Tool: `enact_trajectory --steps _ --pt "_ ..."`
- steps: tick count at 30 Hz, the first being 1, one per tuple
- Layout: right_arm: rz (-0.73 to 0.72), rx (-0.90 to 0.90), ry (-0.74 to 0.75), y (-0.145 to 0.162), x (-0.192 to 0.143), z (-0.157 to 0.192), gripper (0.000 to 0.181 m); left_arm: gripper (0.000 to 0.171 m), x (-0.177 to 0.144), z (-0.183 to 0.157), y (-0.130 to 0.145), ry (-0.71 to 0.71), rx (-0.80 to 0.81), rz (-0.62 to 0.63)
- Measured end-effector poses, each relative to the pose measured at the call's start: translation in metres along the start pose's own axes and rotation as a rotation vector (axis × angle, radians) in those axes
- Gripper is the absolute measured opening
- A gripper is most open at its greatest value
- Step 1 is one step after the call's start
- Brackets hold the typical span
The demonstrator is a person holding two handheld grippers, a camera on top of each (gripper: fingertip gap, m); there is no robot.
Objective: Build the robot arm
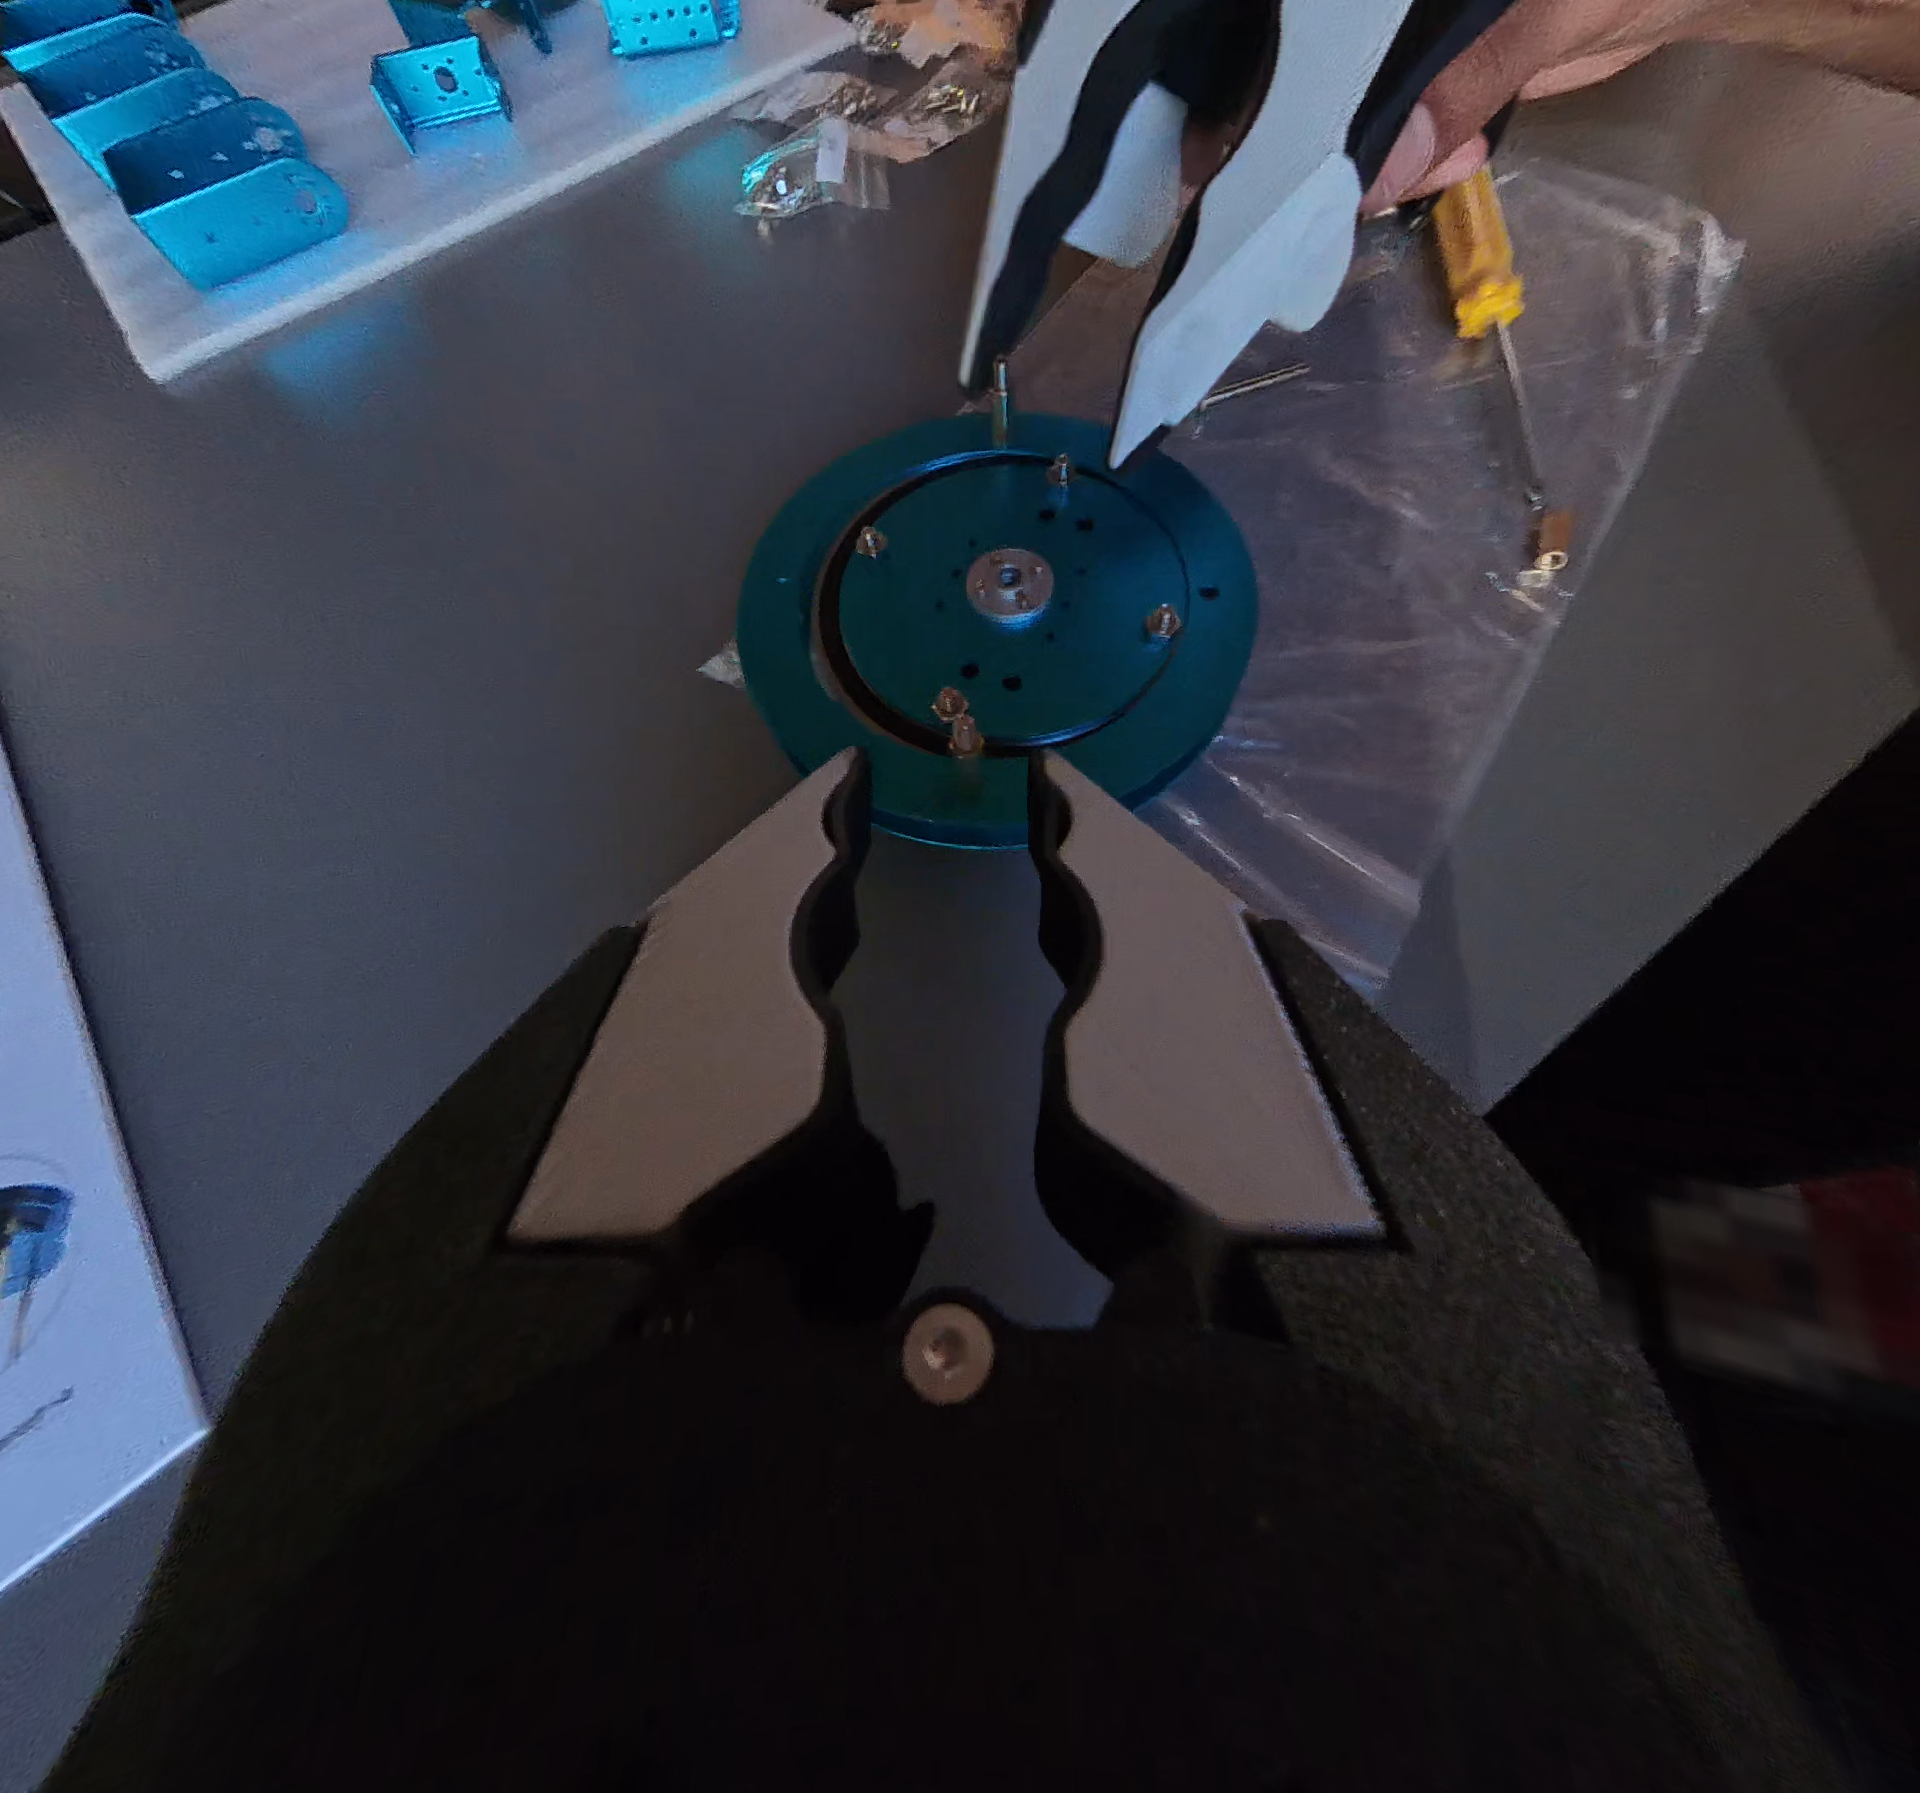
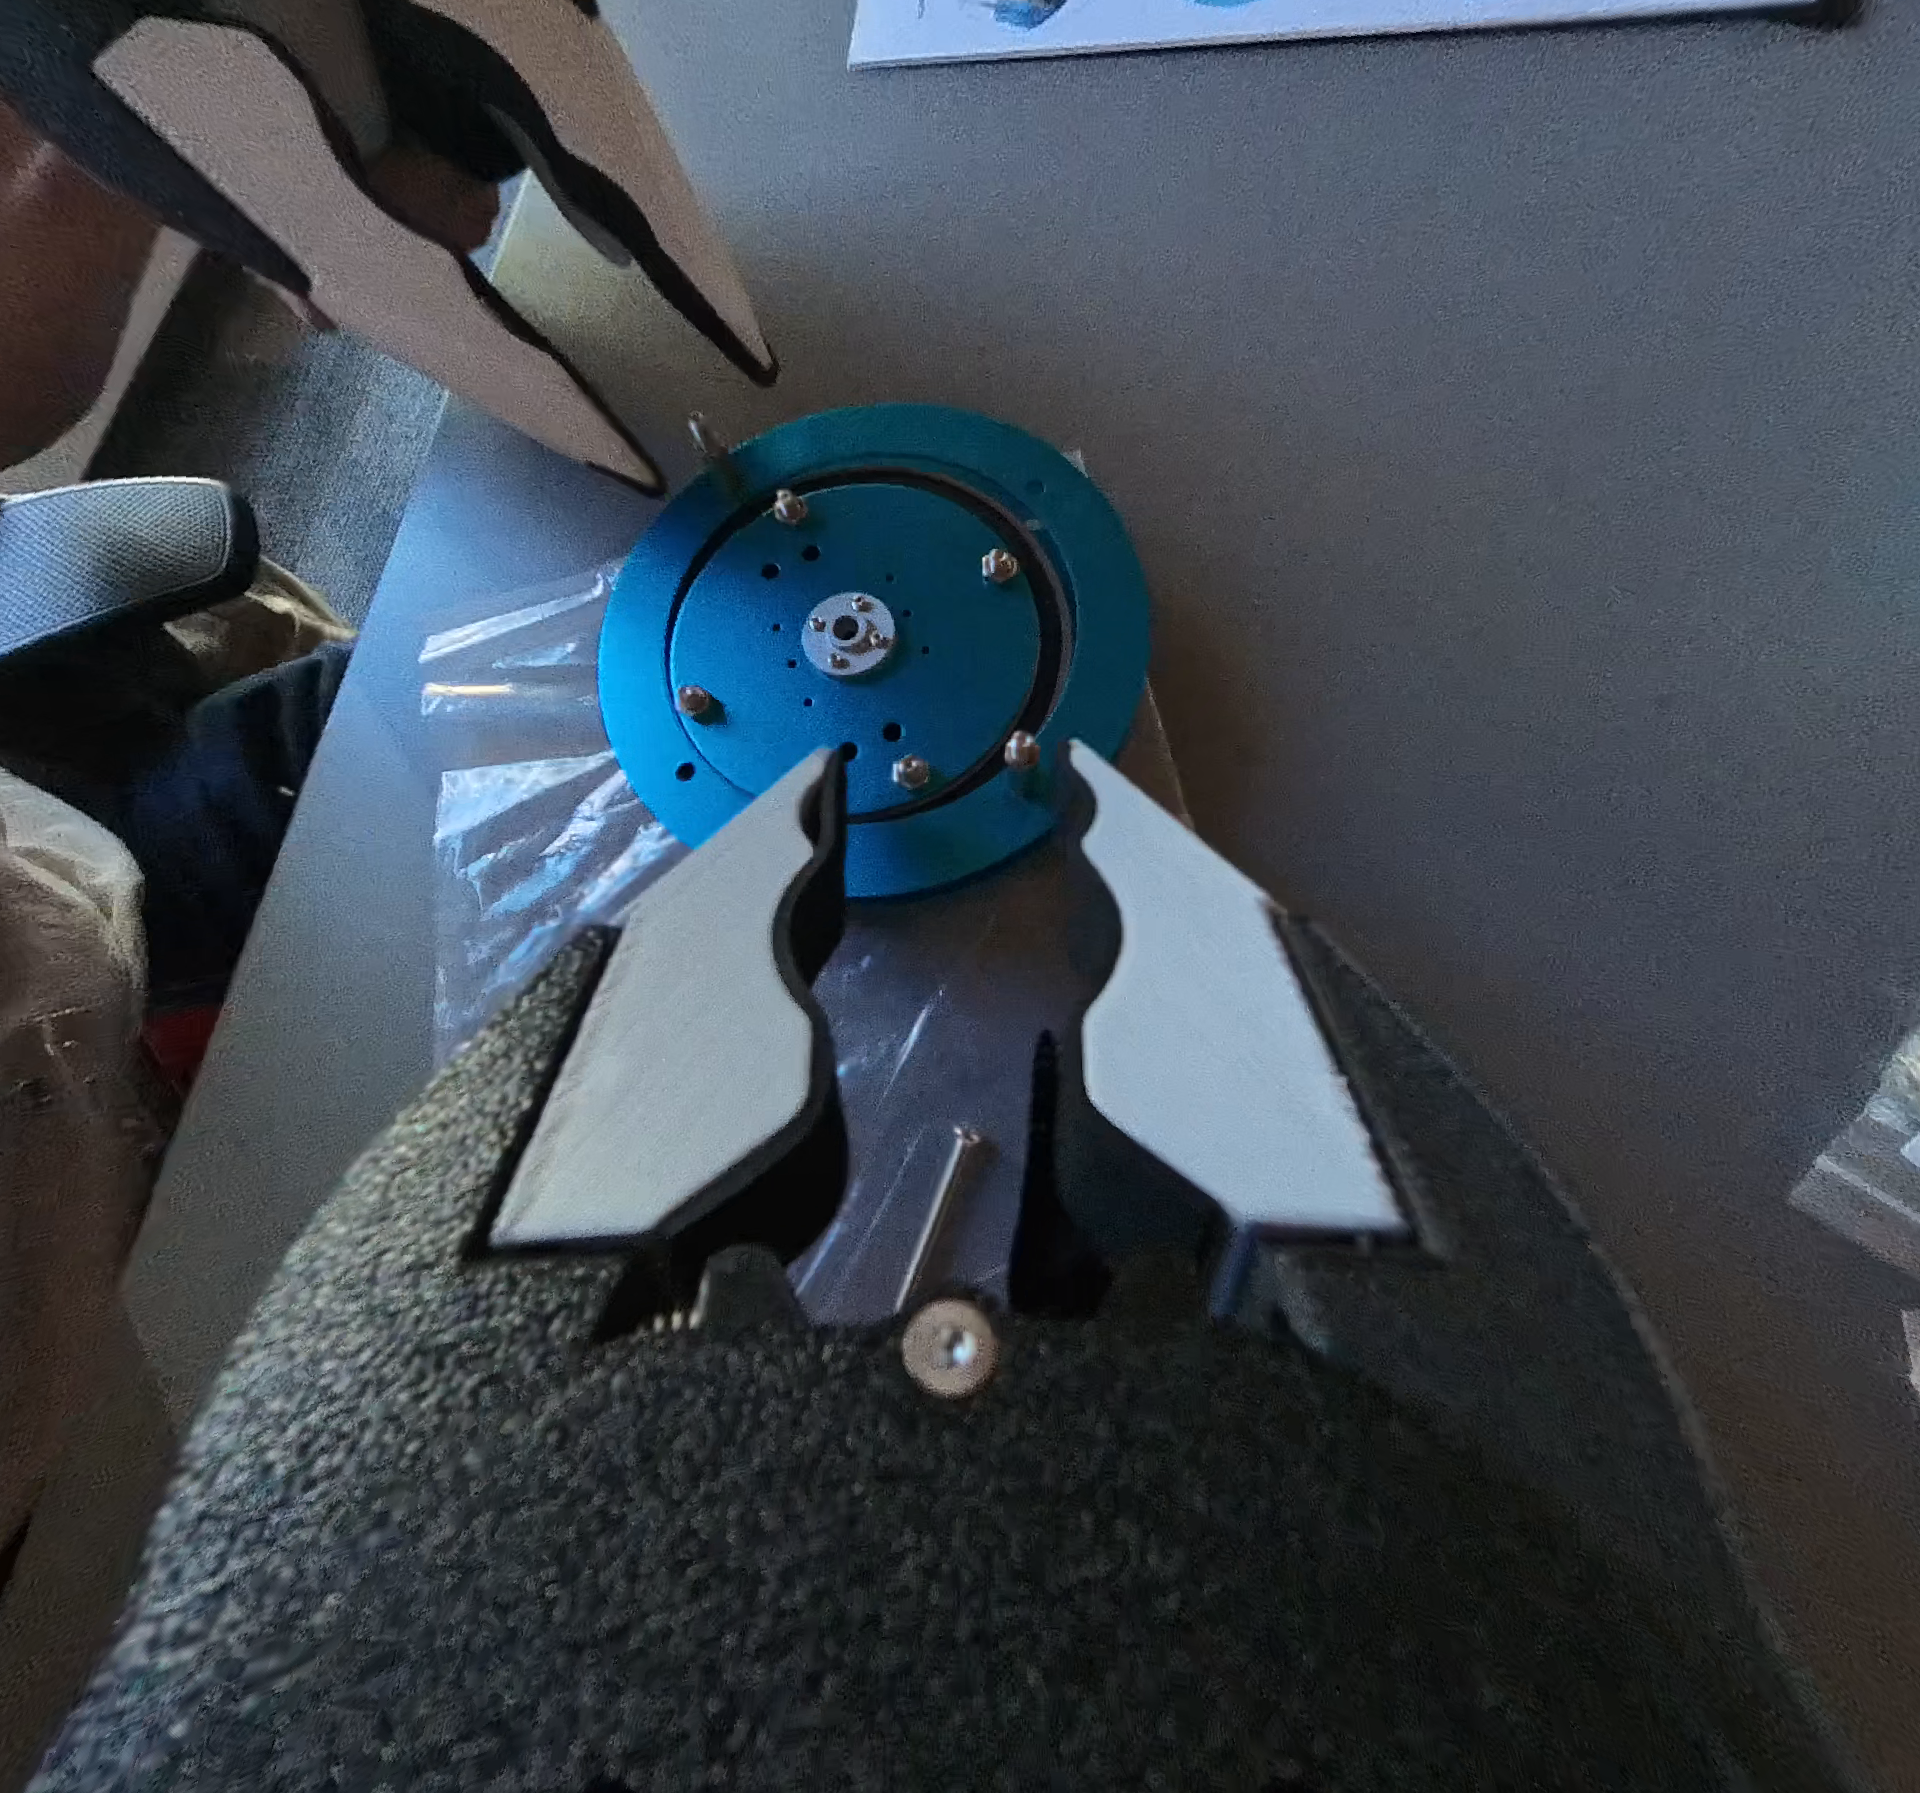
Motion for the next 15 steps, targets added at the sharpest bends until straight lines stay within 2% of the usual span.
enact_trajectory --steps 2,6,7,8,9,13,15 --pt "0.016 -0.037 0.004 0.006 0.005 -0.003 0.028 0.024 0.005 0.001 -0.002 0.001 0.012 -0.008" --pt "0.021 -0.127 0.022 0.006 0.003 0.001 0.026 0.023 0.019 0.001 0.0 0.084 -0.008 0.016" --pt "0.026 -0.14 0.02 0.006 0.002 0.0 0.022 0.018 0.021 0.001 0.0 0.111 -0.02 0.019" --pt "0.031 -0.143 0.028 0.007 0.001 0.0 0.008 0.009 0.022 0.002 -0.001 0.111 -0.016 0.021" --pt "0.032 -0.146 0.03 0.008 0.0 -0.001 0.005 0.009 0.023 0.002 0.0 0.113 0.008 0.029" --pt "0.027 -0.19 0.029 0.008 -0.002 0.001 0.005 0.007 0.023 0.0 -0.001 0.127 0.034 0.026" --pt "0.019 -0.169 0.033 0.007 -0.002 0.0 0.013 0.007 0.022 0.001 -0.001 0.116 0.036 0.024"
Point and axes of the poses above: each gripper's, where its closed fingertips meet, x out along the fingers, y out of its underside, z = x × y across the jaws, the point moved 6 cm from there along -x, back along the fingers, and after that the axes turned 9 degrees about -z, right-handed, at the moved point
